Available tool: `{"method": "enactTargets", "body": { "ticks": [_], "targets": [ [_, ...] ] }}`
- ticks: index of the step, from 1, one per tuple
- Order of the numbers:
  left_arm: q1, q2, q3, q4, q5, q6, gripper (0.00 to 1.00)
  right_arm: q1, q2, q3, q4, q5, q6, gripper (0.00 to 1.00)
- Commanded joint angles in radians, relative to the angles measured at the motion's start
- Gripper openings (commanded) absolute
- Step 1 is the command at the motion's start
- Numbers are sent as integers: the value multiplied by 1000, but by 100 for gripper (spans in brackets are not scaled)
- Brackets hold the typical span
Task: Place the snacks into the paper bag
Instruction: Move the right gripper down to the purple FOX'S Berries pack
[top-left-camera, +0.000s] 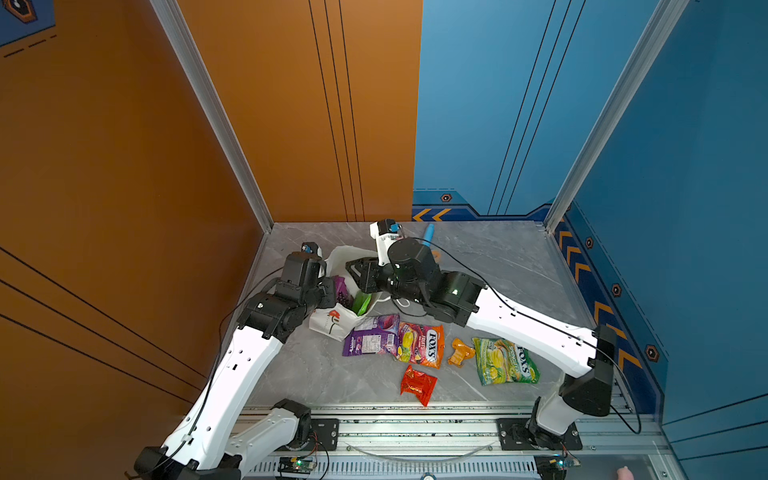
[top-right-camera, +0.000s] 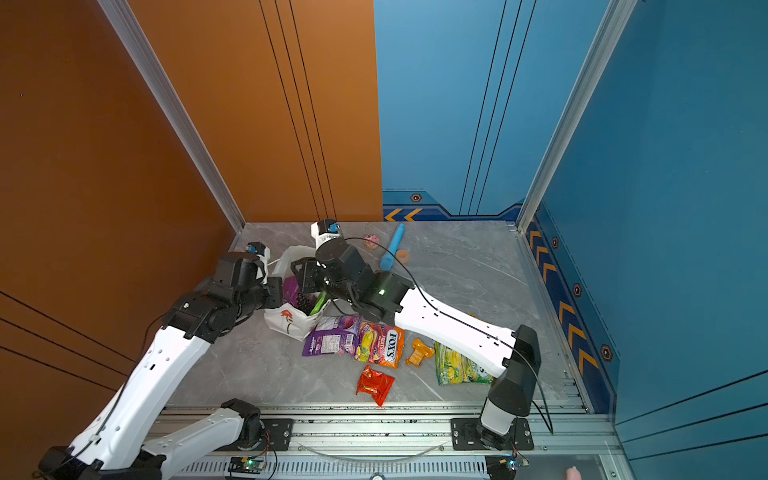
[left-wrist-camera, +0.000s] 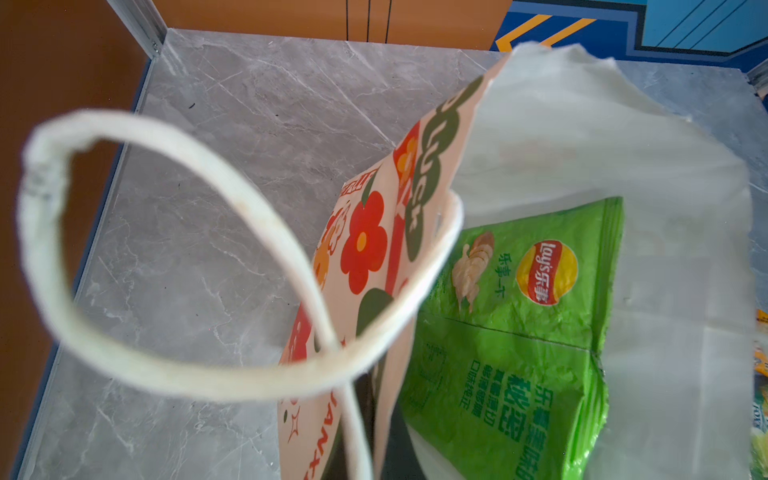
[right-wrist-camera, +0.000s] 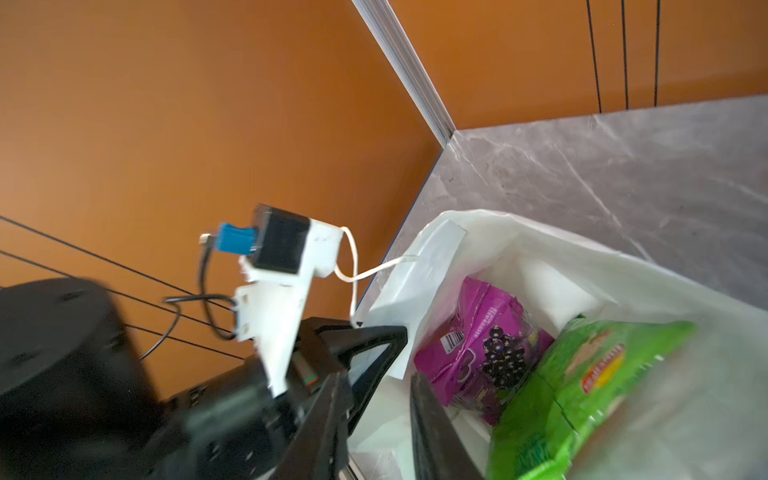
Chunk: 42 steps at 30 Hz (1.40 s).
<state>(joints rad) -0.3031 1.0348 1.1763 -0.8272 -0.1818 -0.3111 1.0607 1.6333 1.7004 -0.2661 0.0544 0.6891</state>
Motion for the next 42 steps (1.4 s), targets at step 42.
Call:
{"method": "enactTargets", "body": {
  "ticks": [42],
  "targets": [
    [261, -74, -121, 11, 73, 52, 0, 64, 254, -280, -342, 226, 122, 65]
  ]
}}
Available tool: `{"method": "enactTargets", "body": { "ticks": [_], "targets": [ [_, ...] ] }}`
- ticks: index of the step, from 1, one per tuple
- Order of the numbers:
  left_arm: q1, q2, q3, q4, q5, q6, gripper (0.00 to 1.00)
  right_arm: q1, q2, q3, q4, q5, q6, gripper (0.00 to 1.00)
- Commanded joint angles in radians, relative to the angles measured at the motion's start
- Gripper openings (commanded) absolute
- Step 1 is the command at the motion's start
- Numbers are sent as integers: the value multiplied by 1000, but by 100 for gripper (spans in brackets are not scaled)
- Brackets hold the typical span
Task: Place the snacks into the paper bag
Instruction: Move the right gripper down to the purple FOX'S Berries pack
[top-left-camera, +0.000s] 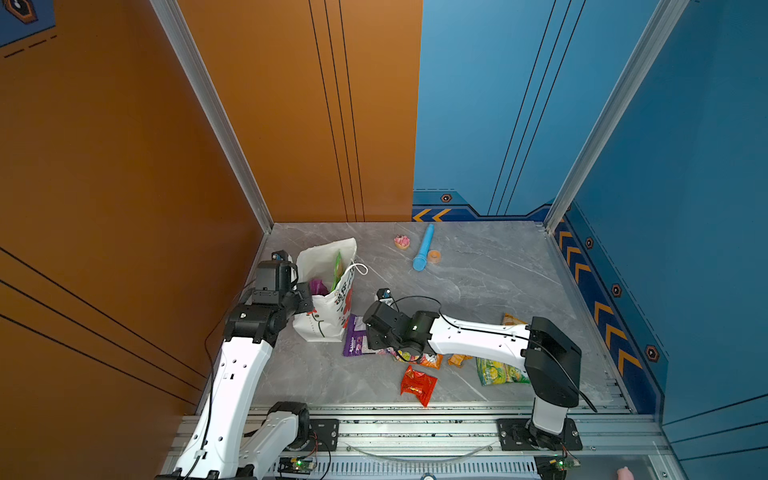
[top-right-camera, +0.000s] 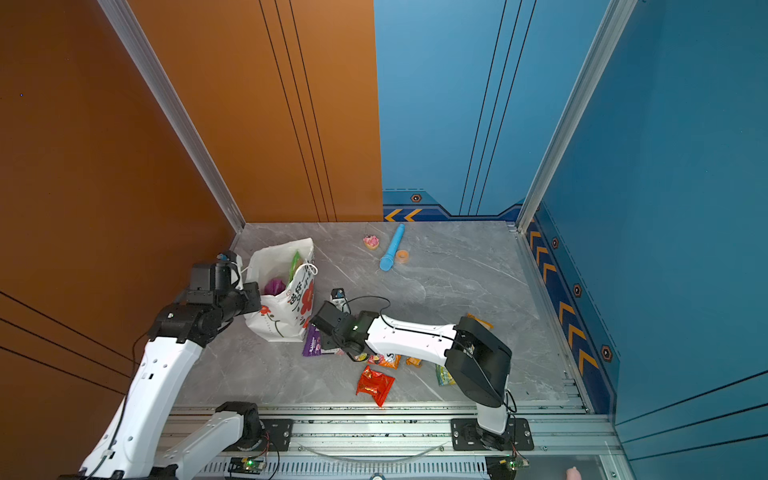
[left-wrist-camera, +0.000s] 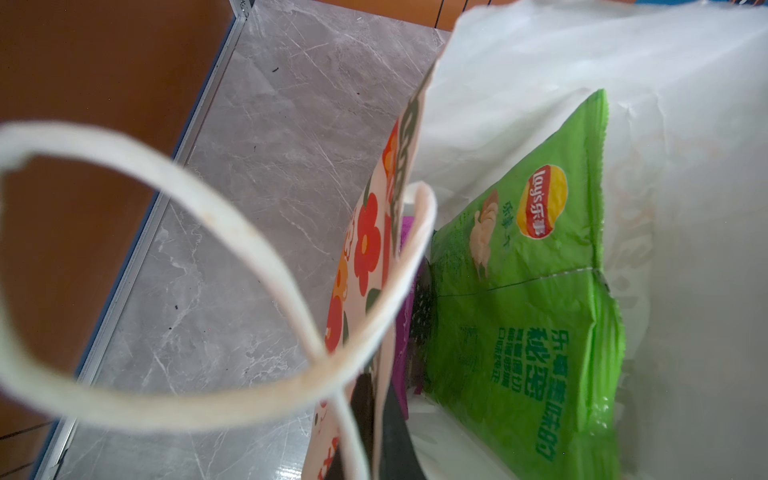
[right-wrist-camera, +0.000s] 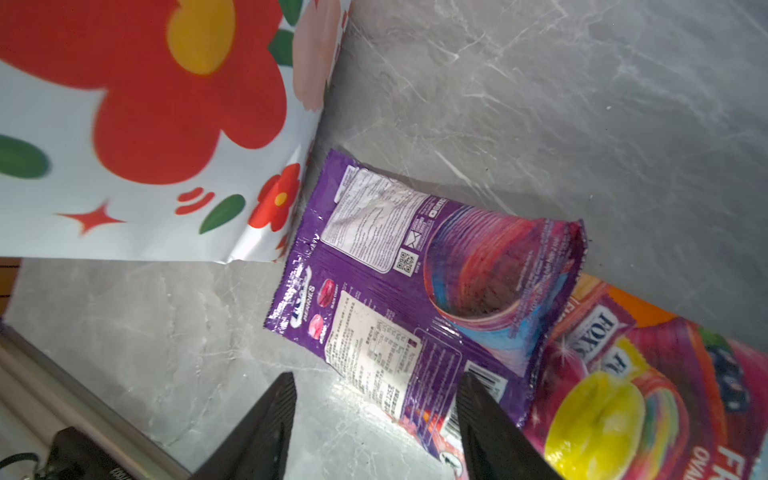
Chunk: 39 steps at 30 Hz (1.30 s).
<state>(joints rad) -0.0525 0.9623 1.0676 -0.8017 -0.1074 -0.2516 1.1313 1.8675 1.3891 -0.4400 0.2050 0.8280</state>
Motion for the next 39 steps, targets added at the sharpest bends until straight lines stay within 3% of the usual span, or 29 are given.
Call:
{"method": "enactTargets", "body": {
  "ticks": [1, 9, 13, 23, 29, 39],
  "targets": [
    [10, -4, -14, -14, -2, -8, 0, -8, 22, 33, -171, 87, -18, 66],
    [10, -4, -14, -14, 13, -9, 0, -86, 43, 34, -175, 22, -31, 67],
    [10, -4, -14, -14, 14, -9, 0, -77, 56, 68, -202, 47, -66, 67],
    [14, 0, -15, -14, -1, -11, 0, 78, 154, 234, -258, 216, -310, 68],
    [22, 3, -17, -14, 1, -11, 0, 141, 275, 340, -271, 171, -435, 69],
    [22, 7, -16, -14, 0, -10, 0, 160, 417, 495, -348, 220, -586, 70]
  ]
}}
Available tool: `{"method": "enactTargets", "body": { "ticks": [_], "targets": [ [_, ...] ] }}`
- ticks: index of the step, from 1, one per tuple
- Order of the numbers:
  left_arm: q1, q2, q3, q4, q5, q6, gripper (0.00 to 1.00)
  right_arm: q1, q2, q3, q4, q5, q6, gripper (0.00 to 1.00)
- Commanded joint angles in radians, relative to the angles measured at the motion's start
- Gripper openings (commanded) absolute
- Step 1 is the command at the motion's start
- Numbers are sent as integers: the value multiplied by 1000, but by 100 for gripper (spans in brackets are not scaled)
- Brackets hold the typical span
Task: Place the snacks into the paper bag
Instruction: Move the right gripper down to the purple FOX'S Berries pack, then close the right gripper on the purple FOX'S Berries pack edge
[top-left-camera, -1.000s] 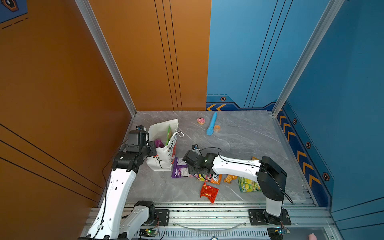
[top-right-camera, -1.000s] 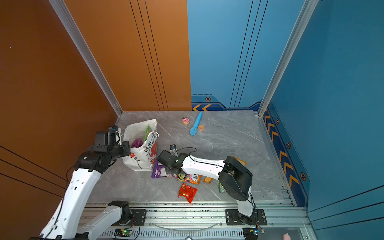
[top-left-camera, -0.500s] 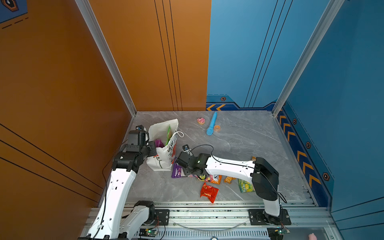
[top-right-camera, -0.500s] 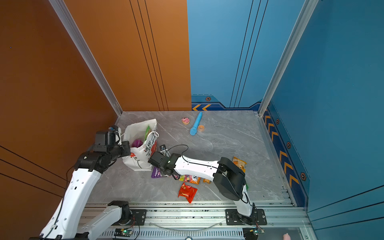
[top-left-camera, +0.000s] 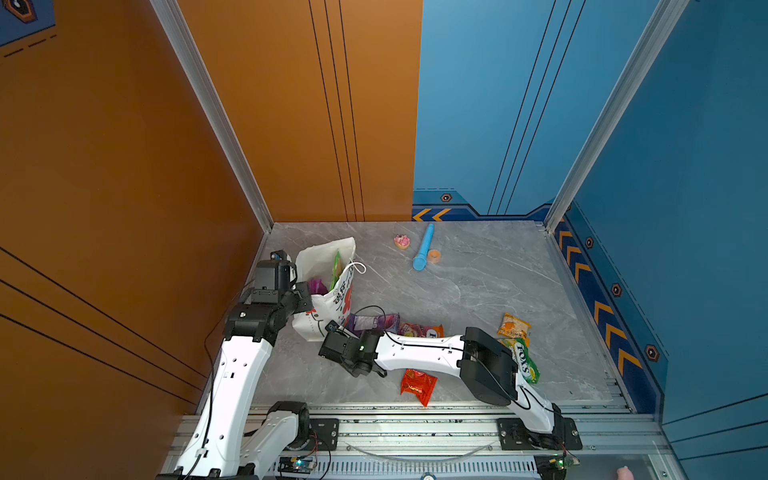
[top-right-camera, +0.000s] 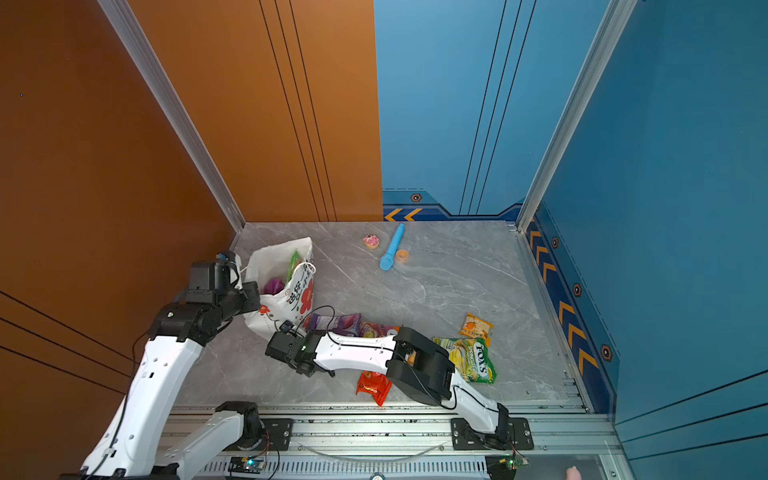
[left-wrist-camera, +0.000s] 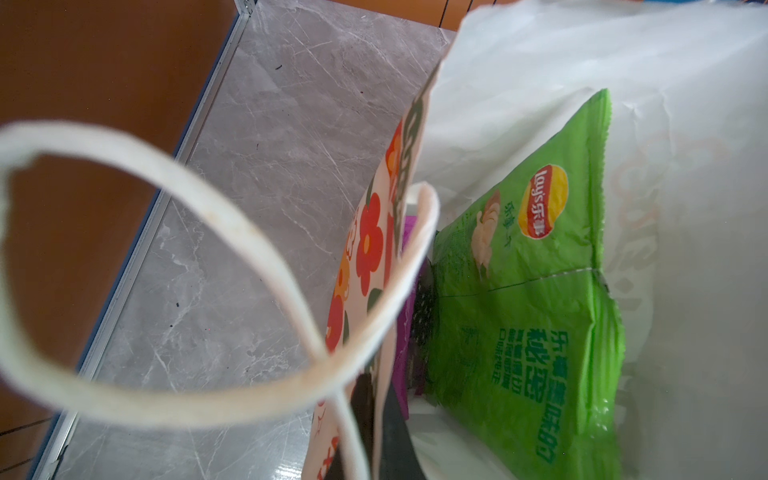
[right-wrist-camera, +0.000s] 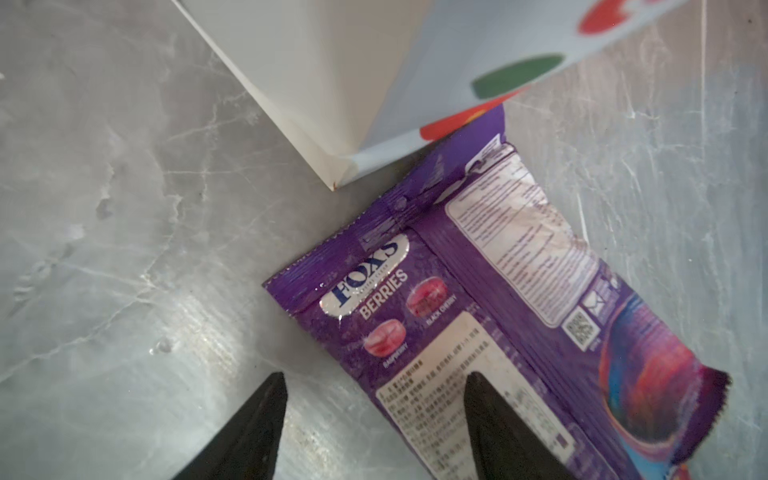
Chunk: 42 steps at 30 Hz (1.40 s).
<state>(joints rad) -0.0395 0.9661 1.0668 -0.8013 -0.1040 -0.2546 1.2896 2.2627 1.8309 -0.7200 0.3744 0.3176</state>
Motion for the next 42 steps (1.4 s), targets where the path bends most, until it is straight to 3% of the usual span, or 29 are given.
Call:
{"method": "enactTargets", "body": {
  "ticks": [1, 9, 15, 17, 23, 26, 33, 42],
  "targets": [
    [9, 3, -17, -14, -3, -6, 0, 2, 34, 65, -80, 62, -85, 71],
    [11, 8, -16, -14, -1, -6, 0, -10, 118, 114, -164, 147, -149, 71],
    [13, 10, -16, -14, -6, -6, 0, -30, 150, 108, -173, 165, -133, 64],
    [13, 10, -17, -14, -11, -6, 0, -33, 156, 107, -184, 224, -119, 56],
    [15, 16, -16, -13, -12, -6, 0, -32, 112, 48, -156, 310, -87, 13],
    [16, 19, -16, -14, -11, -6, 0, -27, 57, -14, -99, 340, -81, 0],
    [15, 27, -17, -13, -10, -5, 0, -24, -111, -178, 45, 344, -64, 0],
    [16, 29, -16, -14, -16, -3, 0, -54, -327, -370, 193, 158, 11, 0]
  ]
}}
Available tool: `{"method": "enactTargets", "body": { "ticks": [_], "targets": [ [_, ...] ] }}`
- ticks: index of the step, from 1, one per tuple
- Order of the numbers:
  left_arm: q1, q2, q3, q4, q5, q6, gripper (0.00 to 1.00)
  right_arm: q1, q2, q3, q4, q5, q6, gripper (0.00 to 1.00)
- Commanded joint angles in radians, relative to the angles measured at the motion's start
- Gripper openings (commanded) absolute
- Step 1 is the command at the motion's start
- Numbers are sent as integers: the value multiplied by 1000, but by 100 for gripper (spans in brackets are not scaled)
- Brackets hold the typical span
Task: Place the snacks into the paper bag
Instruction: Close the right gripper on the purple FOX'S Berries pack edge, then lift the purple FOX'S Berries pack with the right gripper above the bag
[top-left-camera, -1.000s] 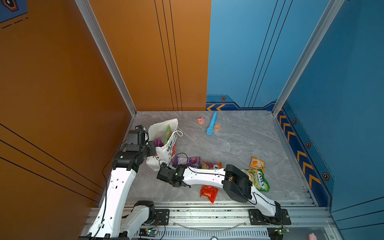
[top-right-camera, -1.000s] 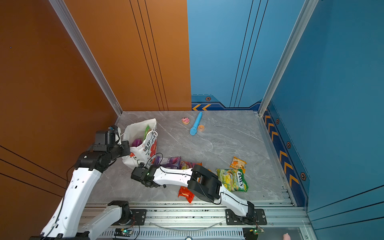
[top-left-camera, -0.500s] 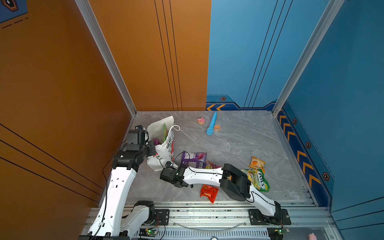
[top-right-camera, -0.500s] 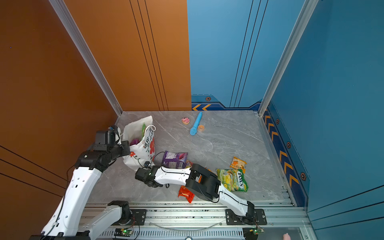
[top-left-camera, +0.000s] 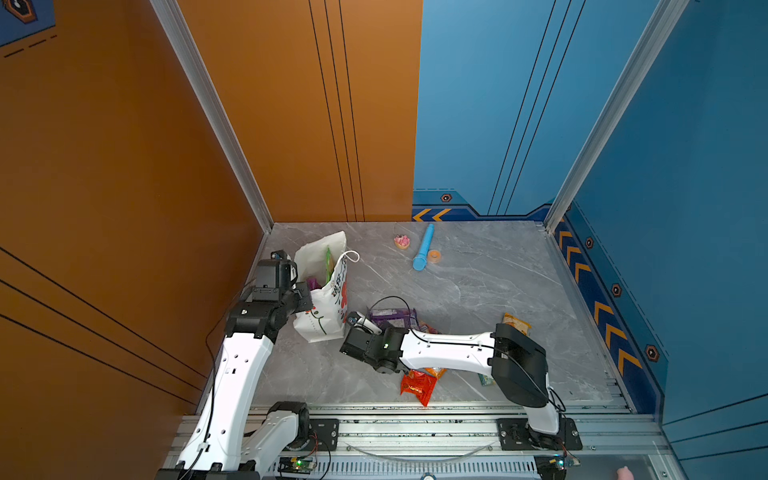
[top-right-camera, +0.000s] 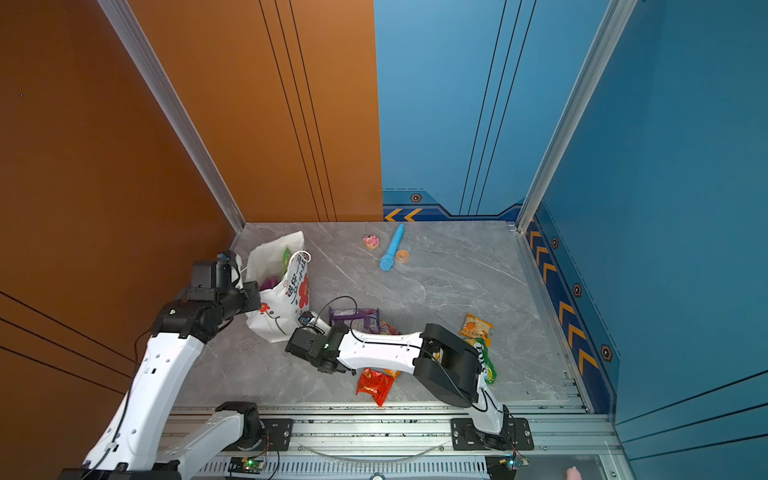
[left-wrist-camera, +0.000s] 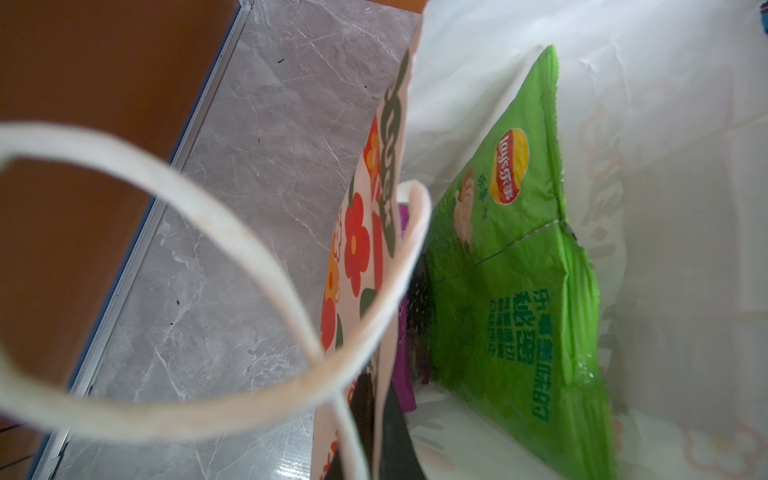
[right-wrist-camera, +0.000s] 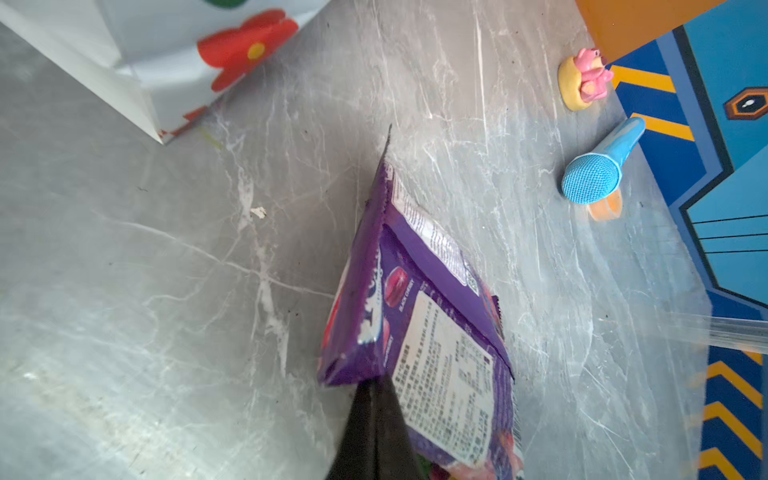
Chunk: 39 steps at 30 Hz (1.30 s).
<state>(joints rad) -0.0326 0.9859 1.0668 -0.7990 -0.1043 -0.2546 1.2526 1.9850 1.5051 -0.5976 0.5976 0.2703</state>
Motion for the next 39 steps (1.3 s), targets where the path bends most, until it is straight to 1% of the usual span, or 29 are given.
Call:
{"method": "enactTargets", "body": {
  "ticks": [1, 5, 9, 11, 13, 15, 18, 22, 24, 28, 36, 39],
  "targets": [
    [10, 12, -16, -16, -14, -3, 0, -25, -74, -67, 86, -84, 70, 0],
    [9, 19, -15, -16, -5, -5, 0, -70, -183, -152, 168, -157, 134, 0],
    [7, 13, -11, -16, 9, -25, 0, -143, -322, -288, 344, -303, 236, 0],
    [1, 17, -5, -9, 39, -42, 0, -198, -383, -357, 433, -385, 307, 0],
    [-10, 29, 9, -8, 67, -58, 0, -250, -420, -396, 478, -450, 356, 0],
    [-26, 40, 25, -9, 83, -73, 0, -291, -449, -422, 498, -488, 382, 0],
    [-60, 48, 45, -9, 89, -99, 0, -345, -482, -452, 527, -551, 409, 0],
    [-129, 63, 80, -9, 80, -137, 0, -411, -510, -482, 570, -641, 460, 0],
    [-165, 76, 100, -8, 77, -154, 0, -429, -523, -492, 580, -665, 472, 0],
    [-237, 102, 145, -4, 74, -182, 0, -451, -559, -510, 582, -666, 482, 0],
    [-285, 140, 236, -5, 72, -250, 0, -473, -602, -543, 575, -656, 491, 0],
    [-297, 152, 259, -5, 96, -285, 0, -478, -615, -557, 577, -654, 495, 0]
  ]
}}
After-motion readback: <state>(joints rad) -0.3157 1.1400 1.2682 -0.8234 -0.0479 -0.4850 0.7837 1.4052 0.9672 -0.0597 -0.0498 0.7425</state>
